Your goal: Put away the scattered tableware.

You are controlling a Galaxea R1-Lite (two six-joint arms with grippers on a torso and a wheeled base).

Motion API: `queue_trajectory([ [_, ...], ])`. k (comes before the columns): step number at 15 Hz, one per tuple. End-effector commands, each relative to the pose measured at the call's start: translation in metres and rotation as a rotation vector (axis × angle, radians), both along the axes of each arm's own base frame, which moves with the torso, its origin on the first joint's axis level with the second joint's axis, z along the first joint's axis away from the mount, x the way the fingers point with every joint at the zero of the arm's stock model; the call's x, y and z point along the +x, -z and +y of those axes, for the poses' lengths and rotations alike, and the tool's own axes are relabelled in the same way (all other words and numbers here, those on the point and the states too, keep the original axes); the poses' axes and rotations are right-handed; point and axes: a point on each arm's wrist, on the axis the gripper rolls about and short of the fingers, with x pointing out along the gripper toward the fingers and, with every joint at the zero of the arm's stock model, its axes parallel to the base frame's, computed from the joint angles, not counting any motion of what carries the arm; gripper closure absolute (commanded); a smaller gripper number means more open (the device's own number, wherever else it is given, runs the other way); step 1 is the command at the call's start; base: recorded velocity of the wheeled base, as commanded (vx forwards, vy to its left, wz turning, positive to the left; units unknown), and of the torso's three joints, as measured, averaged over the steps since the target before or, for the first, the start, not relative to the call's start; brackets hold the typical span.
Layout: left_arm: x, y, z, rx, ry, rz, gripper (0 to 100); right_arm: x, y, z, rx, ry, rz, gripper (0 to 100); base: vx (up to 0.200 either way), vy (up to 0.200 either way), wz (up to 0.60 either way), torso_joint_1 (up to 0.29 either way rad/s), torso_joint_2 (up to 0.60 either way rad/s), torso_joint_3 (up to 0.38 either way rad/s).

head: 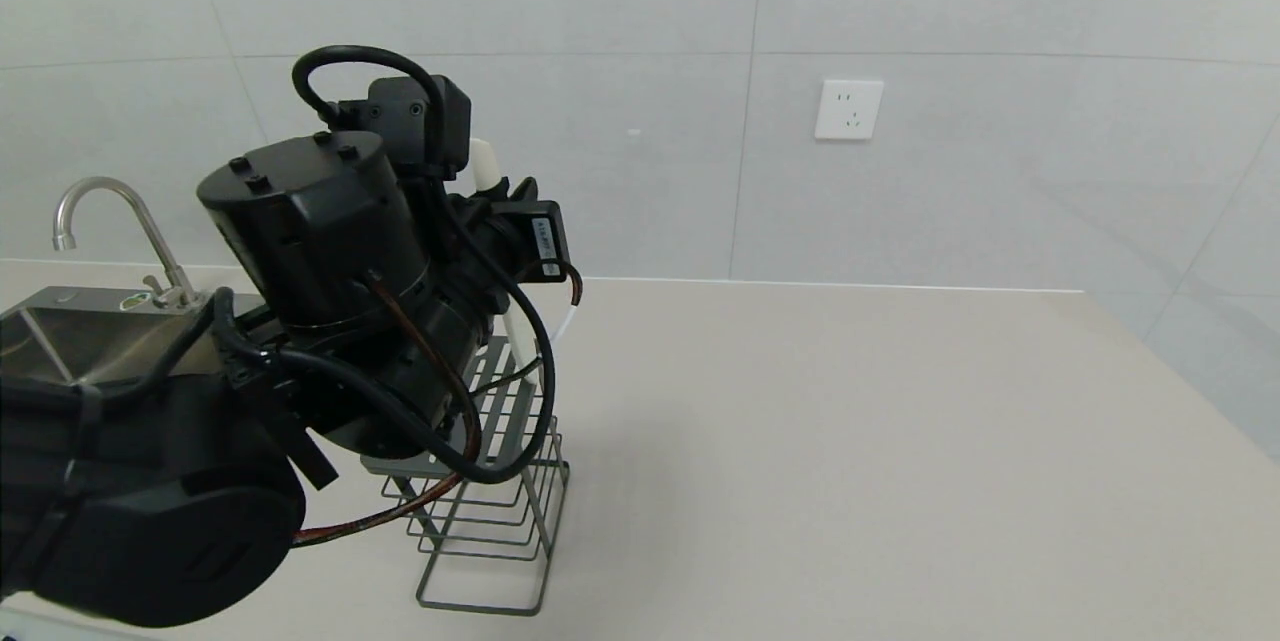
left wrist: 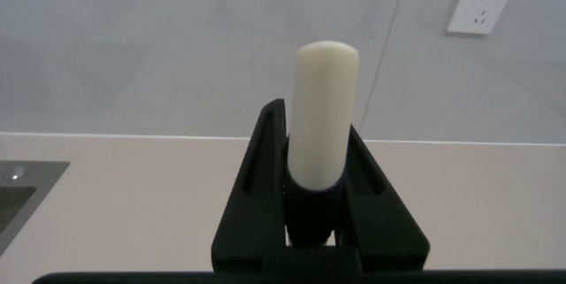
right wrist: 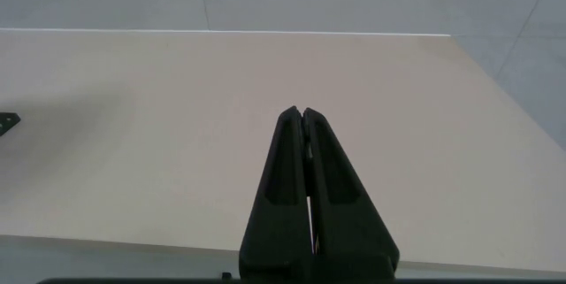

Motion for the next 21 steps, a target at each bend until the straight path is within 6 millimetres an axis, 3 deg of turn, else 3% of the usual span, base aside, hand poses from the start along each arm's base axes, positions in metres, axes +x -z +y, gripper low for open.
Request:
queue_trajectory([
  [1,0.002,-0.006,0.003,0.02,-0.016,-0.043,100,0.0,0.0,0.0,0.0,0.0,0.004,100,0.0,0.0,0.0,0.0,0.0,0.0],
  [6,0.004,-0.014,0.002,0.001,-0.008,-0.113,100,0.0,0.0,0.0,0.0,0.0,0.002,100,0.0,0.0,0.0,0.0,0.0,0.0],
  [10,-0.001,0.005,0.008,0.04,-0.007,-0.063,100,0.0,0.0,0.0,0.0,0.0,0.004,100,0.0,0.0,0.0,0.0,0.0,0.0],
  [21,-0.004,0.016,0.011,0.052,-0.008,-0.046,100,0.0,0.0,0.0,0.0,0.0,0.004,100,0.0,0.0,0.0,0.0,0.0,0.0],
])
